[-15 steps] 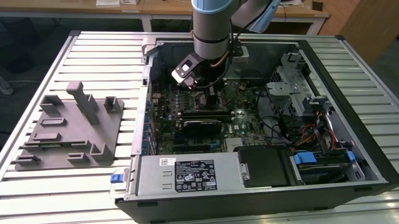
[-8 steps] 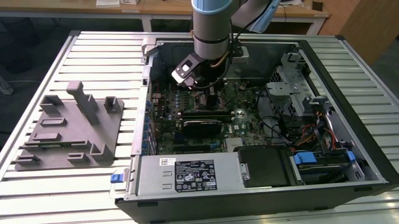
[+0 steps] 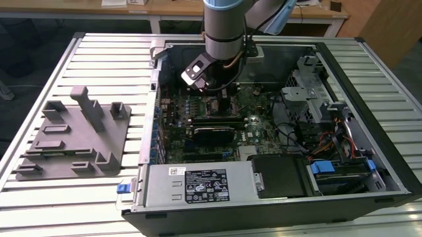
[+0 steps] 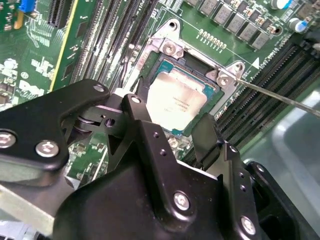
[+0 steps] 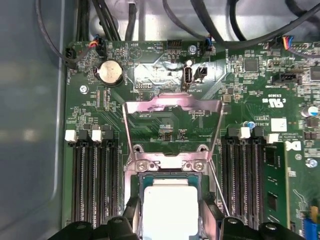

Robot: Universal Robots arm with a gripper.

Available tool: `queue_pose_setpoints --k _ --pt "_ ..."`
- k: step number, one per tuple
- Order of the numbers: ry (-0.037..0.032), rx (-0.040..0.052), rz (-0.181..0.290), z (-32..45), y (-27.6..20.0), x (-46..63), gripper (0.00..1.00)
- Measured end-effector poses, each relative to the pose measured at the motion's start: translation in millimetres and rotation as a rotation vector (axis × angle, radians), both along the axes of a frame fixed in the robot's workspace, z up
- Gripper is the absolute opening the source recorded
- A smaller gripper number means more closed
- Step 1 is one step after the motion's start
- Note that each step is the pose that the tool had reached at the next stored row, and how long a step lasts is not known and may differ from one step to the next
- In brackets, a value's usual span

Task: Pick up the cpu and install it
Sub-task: 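Place the cpu into insertion slot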

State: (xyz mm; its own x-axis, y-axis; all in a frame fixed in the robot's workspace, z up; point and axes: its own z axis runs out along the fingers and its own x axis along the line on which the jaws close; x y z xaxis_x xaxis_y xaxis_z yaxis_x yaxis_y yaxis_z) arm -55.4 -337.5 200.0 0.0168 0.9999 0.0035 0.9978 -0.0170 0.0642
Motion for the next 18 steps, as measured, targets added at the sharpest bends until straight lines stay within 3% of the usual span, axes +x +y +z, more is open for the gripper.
queue_pose_setpoints --k 10,18 --pt "0.0 0.0 0.0 22.8 0.0 0.0 0.62" --pt "0.0 0.0001 0.0 23.1 0.0 0.1 0.62"
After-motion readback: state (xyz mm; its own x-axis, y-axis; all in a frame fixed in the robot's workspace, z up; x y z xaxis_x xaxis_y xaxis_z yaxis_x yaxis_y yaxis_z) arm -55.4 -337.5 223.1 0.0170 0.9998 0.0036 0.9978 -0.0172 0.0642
